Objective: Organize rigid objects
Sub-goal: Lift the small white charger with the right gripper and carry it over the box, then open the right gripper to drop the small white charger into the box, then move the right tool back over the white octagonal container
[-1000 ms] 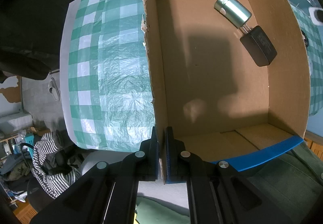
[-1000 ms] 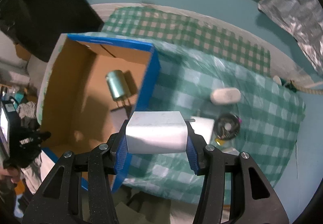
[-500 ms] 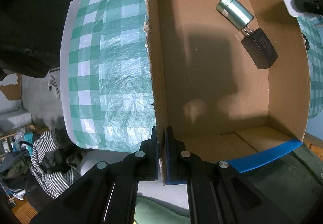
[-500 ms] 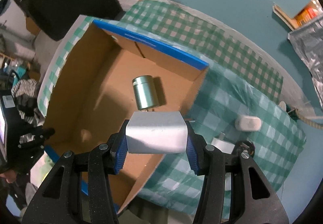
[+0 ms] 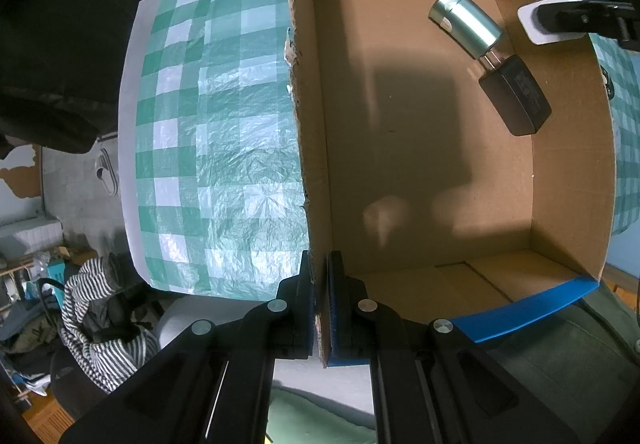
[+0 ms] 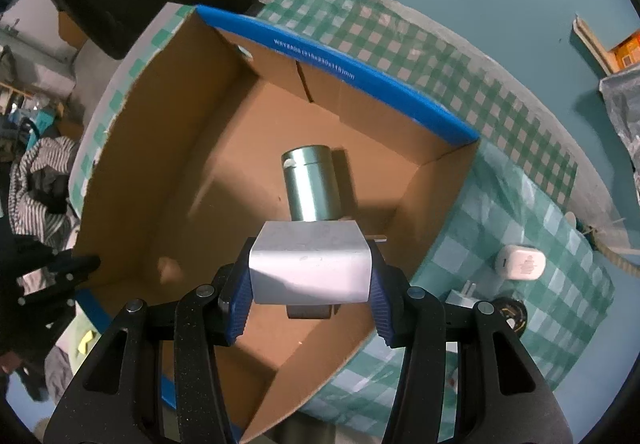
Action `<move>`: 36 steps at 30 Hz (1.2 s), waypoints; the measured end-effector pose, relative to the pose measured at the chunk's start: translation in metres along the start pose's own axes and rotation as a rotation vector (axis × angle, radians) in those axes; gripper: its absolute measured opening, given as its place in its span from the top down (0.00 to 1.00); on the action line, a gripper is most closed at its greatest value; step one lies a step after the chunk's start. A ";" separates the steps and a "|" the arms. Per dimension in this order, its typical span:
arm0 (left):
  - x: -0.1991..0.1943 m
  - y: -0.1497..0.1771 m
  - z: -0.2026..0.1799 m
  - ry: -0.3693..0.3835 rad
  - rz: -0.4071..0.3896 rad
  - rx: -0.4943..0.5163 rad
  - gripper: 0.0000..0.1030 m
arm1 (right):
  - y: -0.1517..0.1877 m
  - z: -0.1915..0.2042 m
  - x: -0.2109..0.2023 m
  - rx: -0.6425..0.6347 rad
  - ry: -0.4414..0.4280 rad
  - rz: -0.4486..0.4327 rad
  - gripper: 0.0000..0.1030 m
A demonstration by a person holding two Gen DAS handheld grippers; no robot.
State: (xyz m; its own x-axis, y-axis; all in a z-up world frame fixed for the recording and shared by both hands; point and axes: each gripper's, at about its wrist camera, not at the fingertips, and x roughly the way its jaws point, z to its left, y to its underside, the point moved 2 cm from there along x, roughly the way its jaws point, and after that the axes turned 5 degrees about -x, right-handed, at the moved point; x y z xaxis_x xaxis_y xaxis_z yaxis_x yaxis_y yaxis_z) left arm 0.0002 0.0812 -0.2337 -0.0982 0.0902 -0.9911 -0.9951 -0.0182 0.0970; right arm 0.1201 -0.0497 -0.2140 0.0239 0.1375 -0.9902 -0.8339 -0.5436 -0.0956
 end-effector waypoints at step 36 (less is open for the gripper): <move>0.000 -0.001 0.000 -0.006 0.002 0.008 0.94 | 0.019 -0.018 -0.032 0.092 0.031 -0.063 0.35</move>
State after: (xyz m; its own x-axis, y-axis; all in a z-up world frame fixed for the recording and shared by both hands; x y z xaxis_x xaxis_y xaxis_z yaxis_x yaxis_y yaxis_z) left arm 0.0016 0.0812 -0.2341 -0.1005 0.0962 -0.9903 -0.9949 -0.0103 0.1000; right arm 0.1131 -0.0795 -0.1854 0.0937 0.1425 -0.9853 -0.8774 -0.4559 -0.1494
